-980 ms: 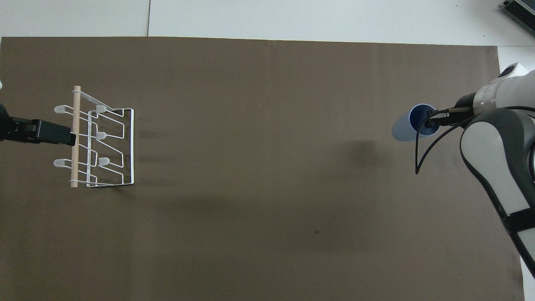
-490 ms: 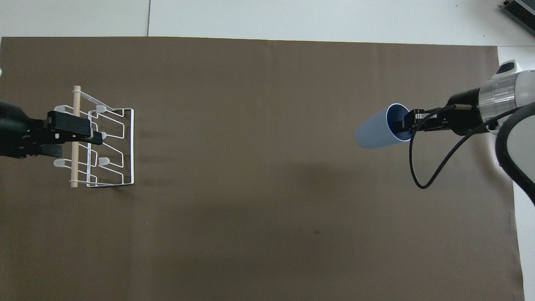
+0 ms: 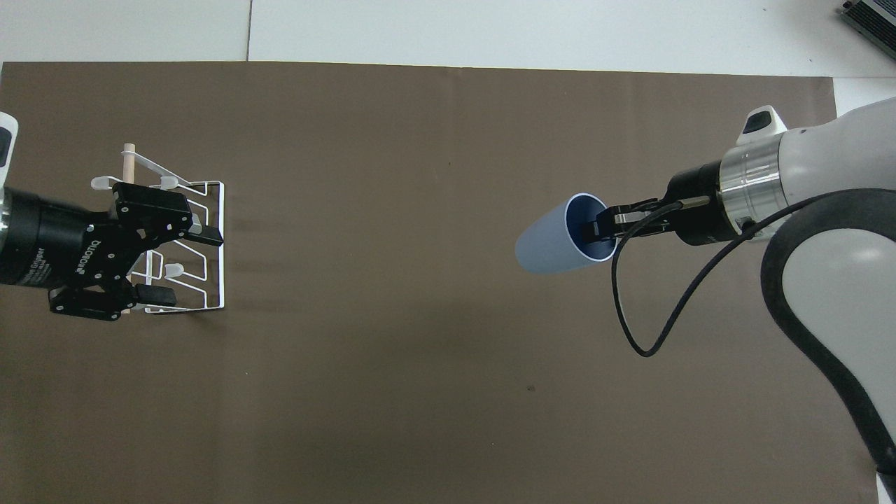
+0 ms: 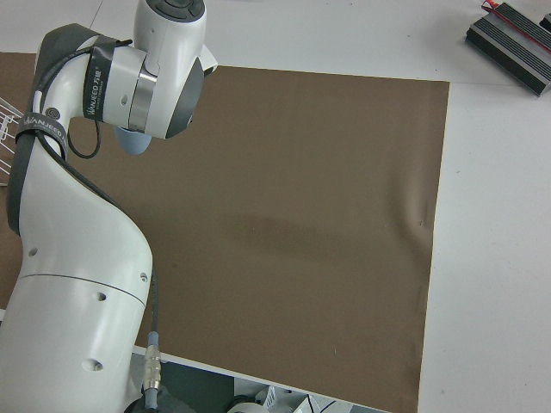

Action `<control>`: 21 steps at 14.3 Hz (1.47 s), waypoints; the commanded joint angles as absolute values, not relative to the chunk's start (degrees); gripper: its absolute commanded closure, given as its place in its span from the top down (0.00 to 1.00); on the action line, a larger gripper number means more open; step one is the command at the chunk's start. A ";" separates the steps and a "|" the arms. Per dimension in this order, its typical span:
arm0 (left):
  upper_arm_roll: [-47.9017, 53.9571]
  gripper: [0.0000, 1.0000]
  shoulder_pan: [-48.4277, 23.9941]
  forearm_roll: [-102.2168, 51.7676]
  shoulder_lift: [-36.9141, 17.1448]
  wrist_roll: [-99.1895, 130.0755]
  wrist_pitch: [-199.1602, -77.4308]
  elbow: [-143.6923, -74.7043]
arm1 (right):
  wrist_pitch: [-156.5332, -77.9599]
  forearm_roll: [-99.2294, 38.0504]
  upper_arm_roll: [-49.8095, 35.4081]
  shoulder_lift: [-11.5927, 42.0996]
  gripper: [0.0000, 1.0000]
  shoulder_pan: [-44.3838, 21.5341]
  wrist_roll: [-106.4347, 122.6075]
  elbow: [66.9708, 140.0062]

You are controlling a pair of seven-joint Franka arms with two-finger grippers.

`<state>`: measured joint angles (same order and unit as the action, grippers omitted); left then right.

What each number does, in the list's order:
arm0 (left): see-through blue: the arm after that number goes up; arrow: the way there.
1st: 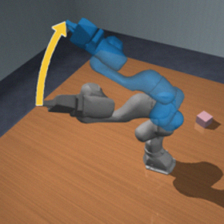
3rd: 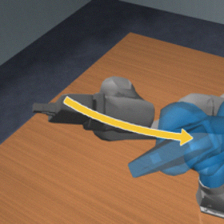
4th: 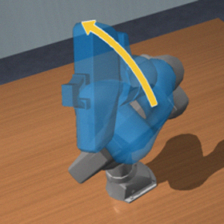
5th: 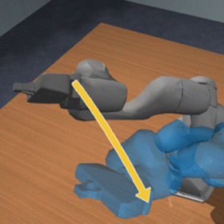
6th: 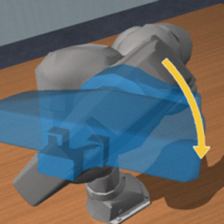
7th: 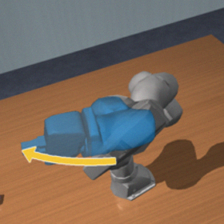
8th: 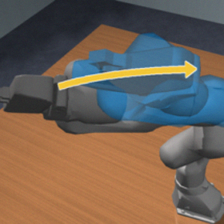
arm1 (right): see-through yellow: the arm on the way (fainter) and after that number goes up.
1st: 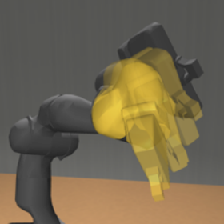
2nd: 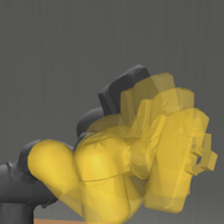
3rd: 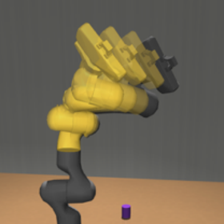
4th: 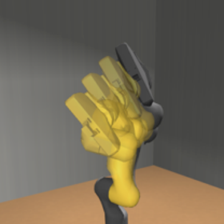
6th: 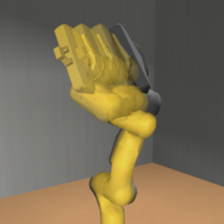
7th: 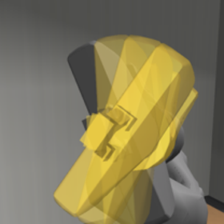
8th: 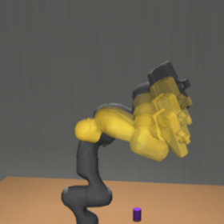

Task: Hang cup on cup holder
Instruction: 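Carry the cup to the left gripper while the left gripper approaches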

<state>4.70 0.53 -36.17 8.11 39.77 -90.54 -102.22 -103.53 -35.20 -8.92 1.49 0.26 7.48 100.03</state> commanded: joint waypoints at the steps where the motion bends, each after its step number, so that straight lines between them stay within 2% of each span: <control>1: 4.66 1.00 0.97 -42.08 12.56 48.40 -94.21 -108.88 | -103.54 -42.25 -9.32 0.26 0.00 0.97 8.09 100.55; 5: 4.66 1.00 0.97 -49.29 14.41 65.08 -102.28 -113.11 | -105.63 -50.08 -11.68 -0.26 0.00 0.70 7.82 100.99; 8: 7.37 1.00 -0.96 -52.47 13.89 80.22 -110.70 -113.11 | -110.81 -53.86 -15.89 -0.44 0.00 0.79 7.39 101.95; 12: 8.26 1.00 -1.93 -55.02 14.06 94.10 -113.37 -113.82 | -118.99 -56.42 -21.78 -0.97 0.00 0.79 1.52 102.39; 17: 8.70 1.00 -4.48 -54.84 14.24 97.11 -113.02 -113.82 | -131.63 -56.78 -29.87 -1.41 0.00 0.70 -6.14 104.67; 21: 8.88 1.00 -4.83 -54.84 14.06 96.94 -113.82 -113.64 | -134.82 -56.78 -32.42 -1.49 0.00 -0.17 -9.13 104.85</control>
<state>9.24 -3.94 -53.83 12.37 96.29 -112.29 -111.71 -133.58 -54.92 -31.47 0.32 -0.39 -7.74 103.31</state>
